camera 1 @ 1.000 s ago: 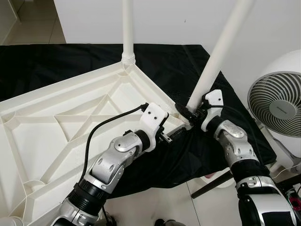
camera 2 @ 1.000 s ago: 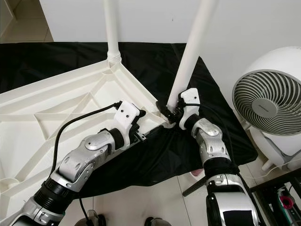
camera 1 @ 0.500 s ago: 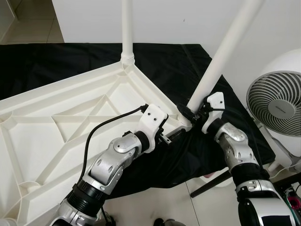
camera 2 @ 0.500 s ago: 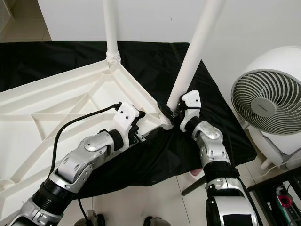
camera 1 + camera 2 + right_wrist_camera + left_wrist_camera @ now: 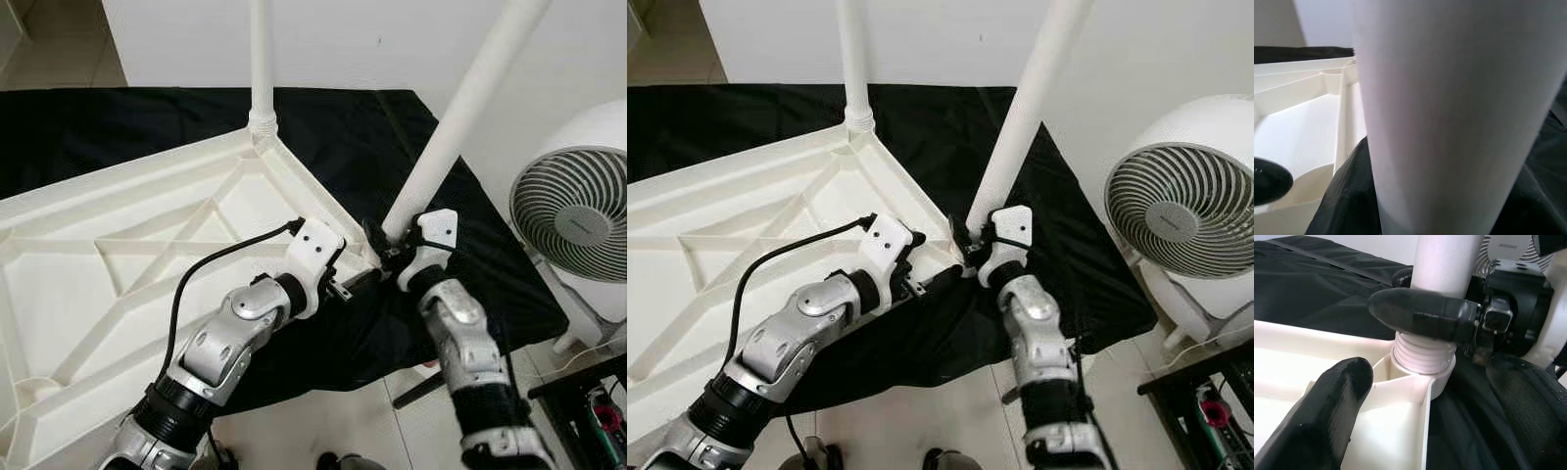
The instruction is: Building children table
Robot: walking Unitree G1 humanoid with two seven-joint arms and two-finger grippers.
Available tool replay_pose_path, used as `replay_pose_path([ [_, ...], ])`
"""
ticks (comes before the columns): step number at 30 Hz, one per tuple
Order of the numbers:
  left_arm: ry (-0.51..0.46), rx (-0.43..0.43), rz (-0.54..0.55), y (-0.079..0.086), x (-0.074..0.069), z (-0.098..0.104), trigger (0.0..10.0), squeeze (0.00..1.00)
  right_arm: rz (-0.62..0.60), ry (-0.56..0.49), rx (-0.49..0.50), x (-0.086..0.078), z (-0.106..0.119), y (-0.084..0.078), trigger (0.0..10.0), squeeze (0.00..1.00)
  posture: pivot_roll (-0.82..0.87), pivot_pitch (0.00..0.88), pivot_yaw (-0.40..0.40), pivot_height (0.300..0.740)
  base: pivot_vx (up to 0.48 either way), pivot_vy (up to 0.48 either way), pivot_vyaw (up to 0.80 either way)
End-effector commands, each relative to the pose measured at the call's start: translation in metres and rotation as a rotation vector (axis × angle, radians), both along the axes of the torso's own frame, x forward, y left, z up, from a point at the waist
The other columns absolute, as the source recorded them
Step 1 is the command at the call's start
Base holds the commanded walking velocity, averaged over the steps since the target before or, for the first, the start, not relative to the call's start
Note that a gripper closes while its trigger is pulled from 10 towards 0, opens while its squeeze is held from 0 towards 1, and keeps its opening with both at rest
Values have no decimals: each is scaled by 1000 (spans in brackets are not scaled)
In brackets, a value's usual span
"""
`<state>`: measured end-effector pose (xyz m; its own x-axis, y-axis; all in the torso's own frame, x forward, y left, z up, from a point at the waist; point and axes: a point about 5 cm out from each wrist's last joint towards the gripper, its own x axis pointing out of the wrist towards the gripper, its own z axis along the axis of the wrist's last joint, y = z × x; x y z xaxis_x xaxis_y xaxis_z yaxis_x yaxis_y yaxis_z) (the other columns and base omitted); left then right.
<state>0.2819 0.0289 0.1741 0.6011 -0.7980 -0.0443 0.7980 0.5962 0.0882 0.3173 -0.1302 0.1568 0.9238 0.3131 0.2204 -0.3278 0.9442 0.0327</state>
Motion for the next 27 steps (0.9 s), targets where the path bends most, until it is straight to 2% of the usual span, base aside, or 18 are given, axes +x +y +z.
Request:
replay_pose_path([
  [1,26,16,-145,-6,-11,-5,10000,0,-15,10,70,-8,1,10,0,0,54,115,-95,740,0,0,0],
  [8,20,35,-135,5,-8,-6,10000,0,-39,16,95,-26,5,21,0,0,74,109,-110,740,0,0,0],
  [13,16,43,-112,13,-5,-5,10000,0,21,29,76,-36,3,34,0,0,76,108,-110,740,0,0,0],
  [14,15,46,-104,16,-4,-5,10000,0,46,31,68,-36,3,35,10000,0,77,107,-104,740,0,0,0],
  [18,16,50,-98,18,-3,-5,10000,0,46,31,47,-34,4,28,10000,0,78,104,-99,740,0,0,0],
  [19,16,50,-100,18,-3,-5,10000,0,44,29,43,-33,6,25,10000,631,78,104,-99,740,0,0,0],
  [20,15,51,-103,18,-3,-5,10000,0,60,25,44,-33,7,23,10000,1000,77,104,-98,740,0,0,0],
  [24,15,53,-110,18,-2,-5,10000,0,79,5,18,-30,13,10,10000,1000,70,105,-91,740,0,0,0],
  [26,15,53,-111,18,-2,-5,10000,0,87,8,16,-29,13,8,10000,1000,70,105,-91,740,0,0,0],
  [27,15,53,-115,18,-2,-4,10000,0,161,17,2,-30,15,6,10000,553,66,107,-88,740,0,0,0],
])
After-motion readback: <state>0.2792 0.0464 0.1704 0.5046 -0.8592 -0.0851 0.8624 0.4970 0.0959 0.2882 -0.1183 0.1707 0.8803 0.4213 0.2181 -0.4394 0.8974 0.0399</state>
